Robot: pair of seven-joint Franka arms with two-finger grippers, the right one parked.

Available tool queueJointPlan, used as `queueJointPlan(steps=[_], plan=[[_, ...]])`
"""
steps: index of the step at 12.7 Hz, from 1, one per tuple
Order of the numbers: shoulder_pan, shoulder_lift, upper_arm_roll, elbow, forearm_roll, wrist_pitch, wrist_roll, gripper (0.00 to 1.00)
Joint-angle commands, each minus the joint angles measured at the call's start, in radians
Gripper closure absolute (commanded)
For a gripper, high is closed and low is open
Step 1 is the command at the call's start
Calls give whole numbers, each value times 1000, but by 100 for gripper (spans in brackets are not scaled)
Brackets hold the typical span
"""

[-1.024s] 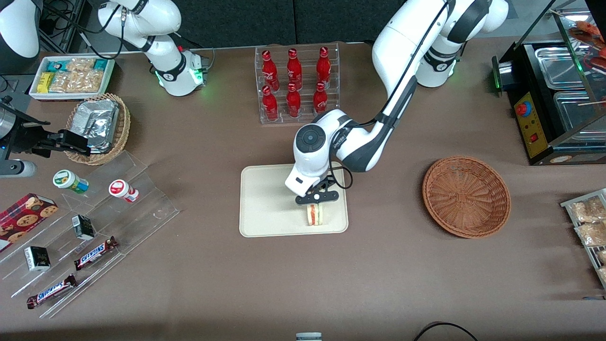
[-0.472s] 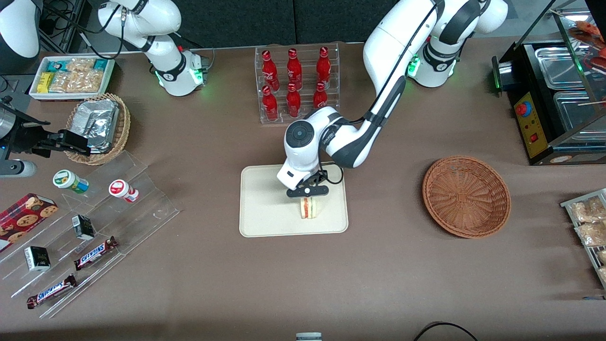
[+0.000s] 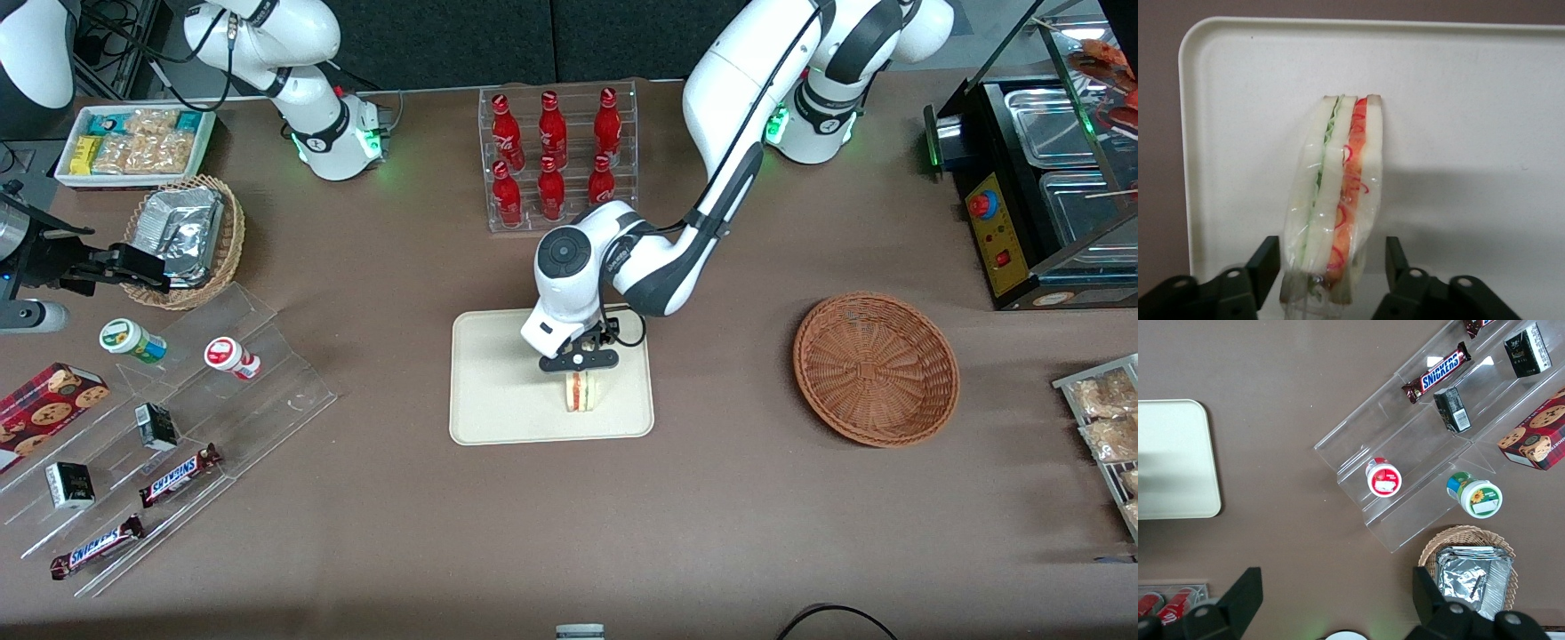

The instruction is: Place sandwich from basket to tray

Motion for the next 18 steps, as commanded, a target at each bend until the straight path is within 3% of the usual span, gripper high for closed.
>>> queueJointPlan(steps=[1,6,9,18], plan=[[-1,-62,7,30,2,-92,-3,1],[19,-289,33,30,7,-276,-103,0],[86,-421,66,32,4,-349,-85,0],[408,-721,67,18,-48,-716,322,0]])
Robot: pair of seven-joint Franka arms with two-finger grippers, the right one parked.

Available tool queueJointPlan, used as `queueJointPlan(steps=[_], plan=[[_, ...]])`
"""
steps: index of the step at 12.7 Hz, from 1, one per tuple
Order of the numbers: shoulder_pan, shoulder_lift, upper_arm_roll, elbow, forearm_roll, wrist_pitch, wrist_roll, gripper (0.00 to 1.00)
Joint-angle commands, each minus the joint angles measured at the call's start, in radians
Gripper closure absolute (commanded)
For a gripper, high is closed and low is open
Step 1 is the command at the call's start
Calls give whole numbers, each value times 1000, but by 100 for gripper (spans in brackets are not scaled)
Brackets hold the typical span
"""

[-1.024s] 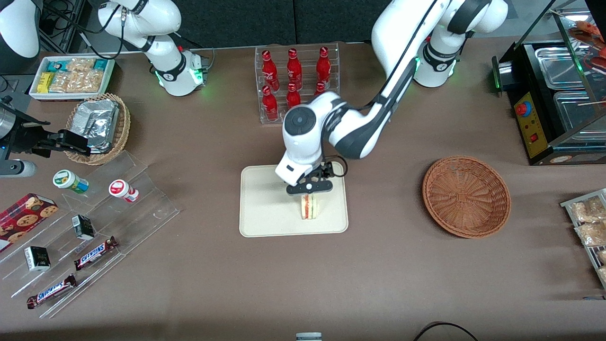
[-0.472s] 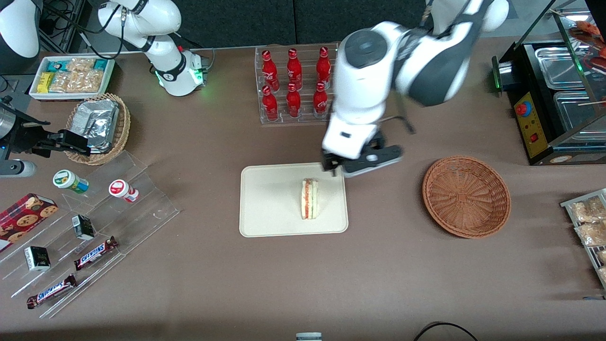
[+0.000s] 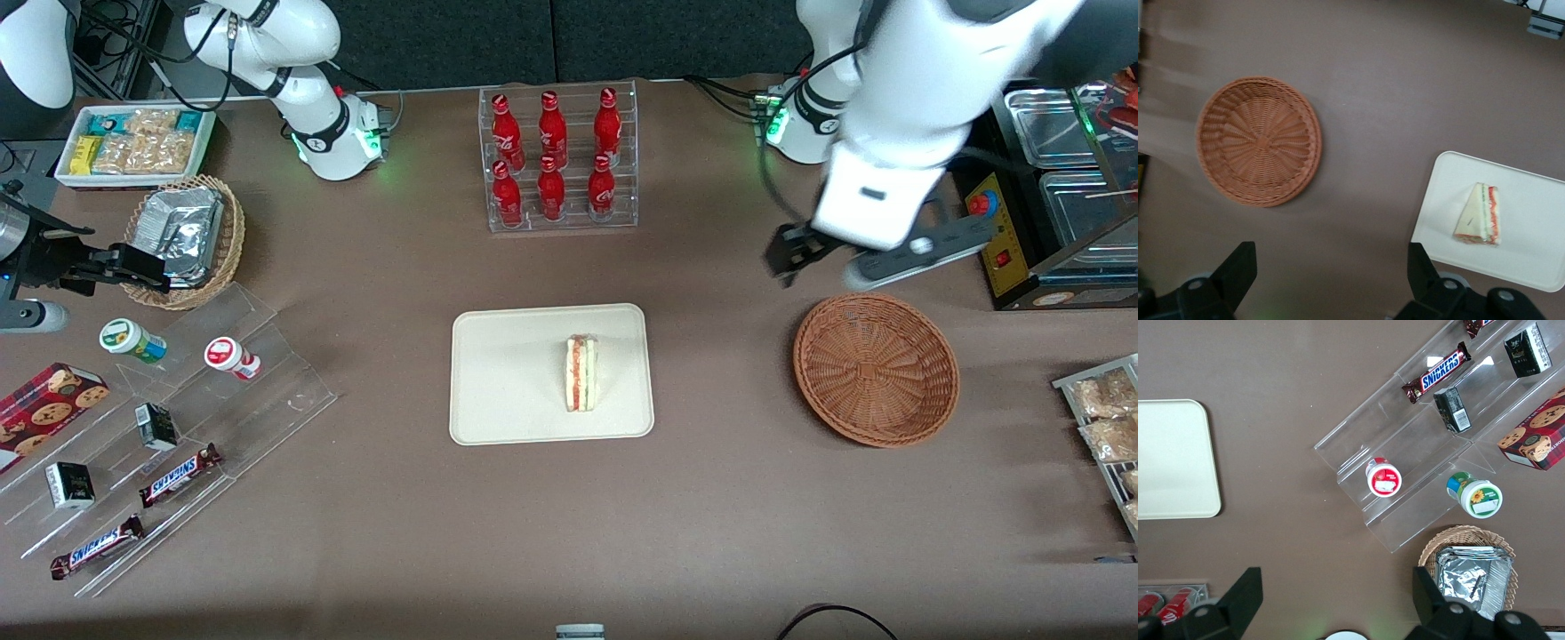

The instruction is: Place sandwich from basket to tray

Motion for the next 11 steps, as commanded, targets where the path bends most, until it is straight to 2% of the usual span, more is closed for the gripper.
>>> queueJointPlan(steps=[1,4,9,11], plan=[[111,-79,-14,-39,-23,-27,114,0],[218,-114,-12,-40,-56,-76,291,0],[281,-107,3,-37,-62,-136,585,0],[306,-108,3,-37,-97,-141,617,0]])
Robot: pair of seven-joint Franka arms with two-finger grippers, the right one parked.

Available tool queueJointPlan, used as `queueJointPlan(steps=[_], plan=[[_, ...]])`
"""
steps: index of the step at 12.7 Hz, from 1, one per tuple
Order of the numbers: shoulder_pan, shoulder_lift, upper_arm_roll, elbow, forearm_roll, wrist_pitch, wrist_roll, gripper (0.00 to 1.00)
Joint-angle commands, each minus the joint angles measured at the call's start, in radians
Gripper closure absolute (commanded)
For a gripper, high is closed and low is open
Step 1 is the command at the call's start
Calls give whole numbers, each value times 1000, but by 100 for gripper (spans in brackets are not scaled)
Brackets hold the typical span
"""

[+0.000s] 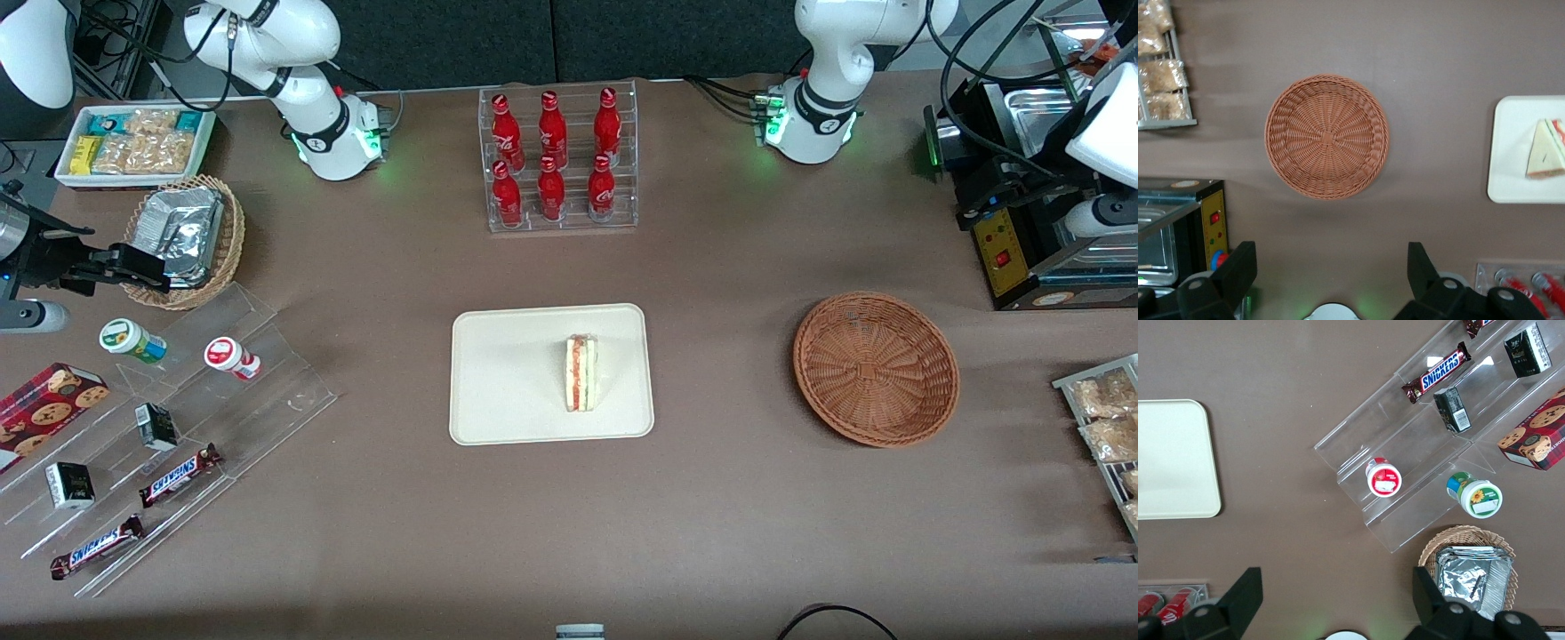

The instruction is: Place sandwich from basket to tray

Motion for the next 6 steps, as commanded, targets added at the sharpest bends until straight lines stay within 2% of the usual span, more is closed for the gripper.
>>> queueJointPlan(steps=[1,6], plan=[[54,-13,-6,-12,-44,-14,54,0],[101,-15,-11,-12,-27,-28,85,0]])
